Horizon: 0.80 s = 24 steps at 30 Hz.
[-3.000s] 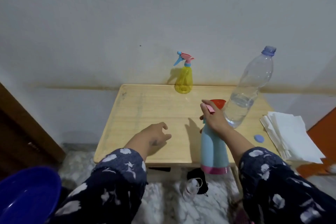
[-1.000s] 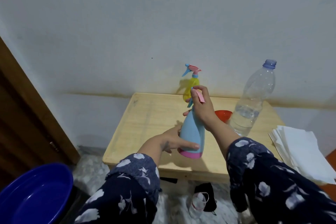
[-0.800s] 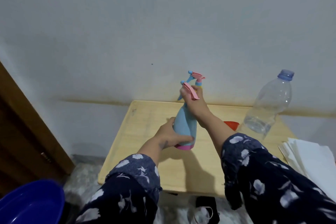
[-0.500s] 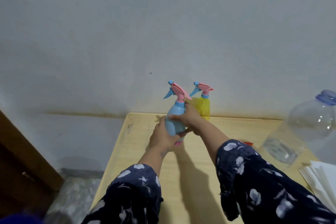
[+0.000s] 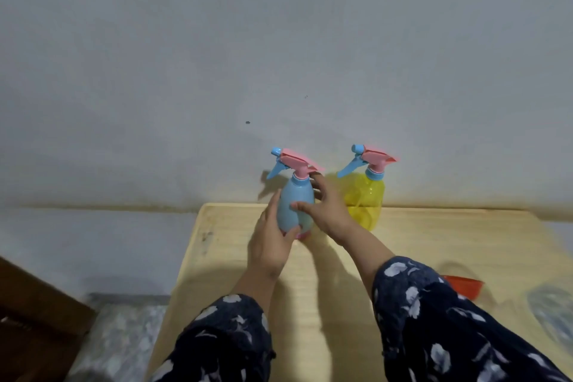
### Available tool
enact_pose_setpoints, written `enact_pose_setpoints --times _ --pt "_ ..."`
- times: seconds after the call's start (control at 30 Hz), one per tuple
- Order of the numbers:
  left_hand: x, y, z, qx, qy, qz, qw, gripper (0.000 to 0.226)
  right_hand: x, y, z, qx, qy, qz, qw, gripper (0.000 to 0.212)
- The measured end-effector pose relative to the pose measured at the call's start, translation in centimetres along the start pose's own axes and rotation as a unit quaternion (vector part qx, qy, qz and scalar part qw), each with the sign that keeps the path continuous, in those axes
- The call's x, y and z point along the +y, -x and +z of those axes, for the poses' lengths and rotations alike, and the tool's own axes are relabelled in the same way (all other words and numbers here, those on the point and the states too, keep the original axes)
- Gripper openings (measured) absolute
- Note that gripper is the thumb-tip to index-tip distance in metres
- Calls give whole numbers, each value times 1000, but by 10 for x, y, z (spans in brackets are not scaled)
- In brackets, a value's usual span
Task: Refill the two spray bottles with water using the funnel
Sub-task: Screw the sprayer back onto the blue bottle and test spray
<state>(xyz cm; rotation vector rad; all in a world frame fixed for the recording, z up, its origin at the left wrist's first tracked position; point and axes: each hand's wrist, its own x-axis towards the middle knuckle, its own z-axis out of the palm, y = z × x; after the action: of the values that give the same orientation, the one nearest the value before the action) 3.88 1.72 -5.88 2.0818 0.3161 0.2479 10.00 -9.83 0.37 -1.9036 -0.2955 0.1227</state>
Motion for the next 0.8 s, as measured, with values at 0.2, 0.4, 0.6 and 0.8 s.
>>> enact_pose_setpoints --times 0.2,0.4,0.6,0.8 --pt "-10 -17 6 17 9 -5 1000 84 13 -11 6 4 -7 -11 1000 67" --pt "-9 -19 4 -5 6 -11 1000 84 16 -8 7 9 24 6 1000 76" --pt "2 1 0 28 -95 -41 994 73 9 22 -9 8 27 56 998 74" --pt "28 22 19 4 -91 -9 996 43 10 57 -43 109 51 62 991 19"
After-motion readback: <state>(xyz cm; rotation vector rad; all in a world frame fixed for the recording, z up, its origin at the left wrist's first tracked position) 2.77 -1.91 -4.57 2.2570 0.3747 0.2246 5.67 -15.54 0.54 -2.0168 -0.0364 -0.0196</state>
